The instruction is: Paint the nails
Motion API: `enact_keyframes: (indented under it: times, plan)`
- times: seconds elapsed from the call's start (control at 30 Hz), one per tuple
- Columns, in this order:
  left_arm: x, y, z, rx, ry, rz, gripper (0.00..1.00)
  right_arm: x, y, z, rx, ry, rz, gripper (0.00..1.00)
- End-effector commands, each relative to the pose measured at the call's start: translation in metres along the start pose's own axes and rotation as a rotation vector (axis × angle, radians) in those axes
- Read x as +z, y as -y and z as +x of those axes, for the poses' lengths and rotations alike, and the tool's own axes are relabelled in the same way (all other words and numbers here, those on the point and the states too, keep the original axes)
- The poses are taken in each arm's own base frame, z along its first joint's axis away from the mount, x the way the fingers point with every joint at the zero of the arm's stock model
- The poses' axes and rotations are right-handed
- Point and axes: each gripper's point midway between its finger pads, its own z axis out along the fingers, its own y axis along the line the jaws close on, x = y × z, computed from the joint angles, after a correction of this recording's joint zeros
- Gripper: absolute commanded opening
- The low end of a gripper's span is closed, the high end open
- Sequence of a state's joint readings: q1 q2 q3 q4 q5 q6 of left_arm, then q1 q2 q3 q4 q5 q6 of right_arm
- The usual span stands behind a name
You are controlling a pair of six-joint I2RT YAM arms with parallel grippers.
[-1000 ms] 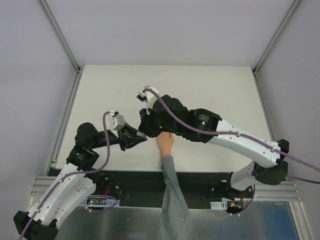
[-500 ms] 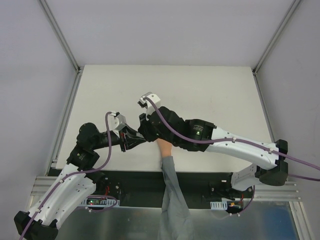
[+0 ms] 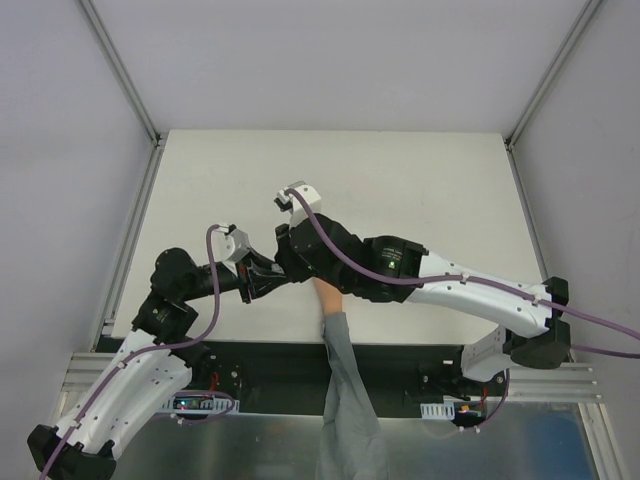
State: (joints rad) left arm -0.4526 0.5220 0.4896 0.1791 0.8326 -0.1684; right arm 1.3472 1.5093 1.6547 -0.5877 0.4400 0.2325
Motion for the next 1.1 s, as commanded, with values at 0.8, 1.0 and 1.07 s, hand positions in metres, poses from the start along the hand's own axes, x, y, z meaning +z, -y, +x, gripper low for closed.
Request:
enact_keyframes:
  times: [0.8, 1.0, 1.07]
  plan:
    - [-0.007, 0.064, -0.028, 0.068, 0.021, 0.368, 0.00, -0.102, -0.022, -0.013, -0.567, -0.175, -0.754, 0.73]
    - [-0.007, 0.064, -0.028, 0.065, 0.018, 0.372, 0.00, -0.090, -0.031, -0.016, -0.628, -0.147, -0.804, 0.58]
    - [-0.007, 0.064, -0.028, 0.066, 0.020, 0.371, 0.00, -0.089, -0.034, -0.018, -0.639, -0.137, -0.814, 0.56]
